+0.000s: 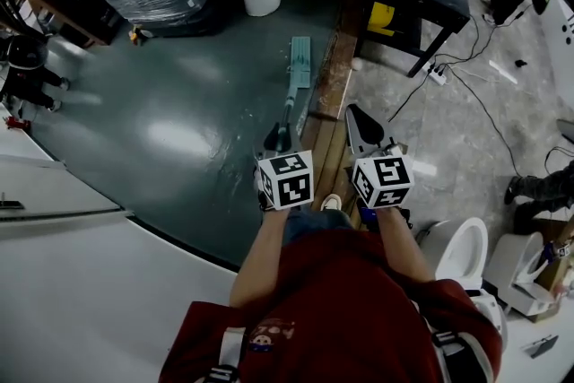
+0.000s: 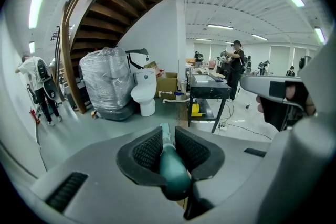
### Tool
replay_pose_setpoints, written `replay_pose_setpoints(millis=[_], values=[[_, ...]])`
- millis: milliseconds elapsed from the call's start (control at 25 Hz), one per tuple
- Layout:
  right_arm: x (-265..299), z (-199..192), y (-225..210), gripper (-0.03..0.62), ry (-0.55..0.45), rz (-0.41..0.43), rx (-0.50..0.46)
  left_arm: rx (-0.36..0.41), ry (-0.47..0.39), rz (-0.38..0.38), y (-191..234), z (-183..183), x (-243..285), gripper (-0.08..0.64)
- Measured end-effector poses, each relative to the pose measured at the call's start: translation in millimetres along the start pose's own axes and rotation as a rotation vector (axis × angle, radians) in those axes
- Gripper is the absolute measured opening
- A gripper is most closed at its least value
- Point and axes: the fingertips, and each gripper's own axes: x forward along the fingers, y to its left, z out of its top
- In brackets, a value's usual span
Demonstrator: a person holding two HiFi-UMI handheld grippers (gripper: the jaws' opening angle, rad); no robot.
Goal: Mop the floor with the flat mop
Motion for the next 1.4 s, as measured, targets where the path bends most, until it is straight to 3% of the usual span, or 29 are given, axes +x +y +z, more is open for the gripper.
replay_pose_setpoints(millis=[640, 1400], values=[[-7.5, 4.5, 11.7, 0.02, -0.004, 0.034, -0.019, -0.001, 0.005, 0.016, 0.3, -10.3, -28.4, 0.091], [7.3, -13.0, 10.1, 0.02, 0.032, 0.029, -0.003, -0.015, -0.014, 0.017, 1.6, -1.8, -9.9, 0.091]])
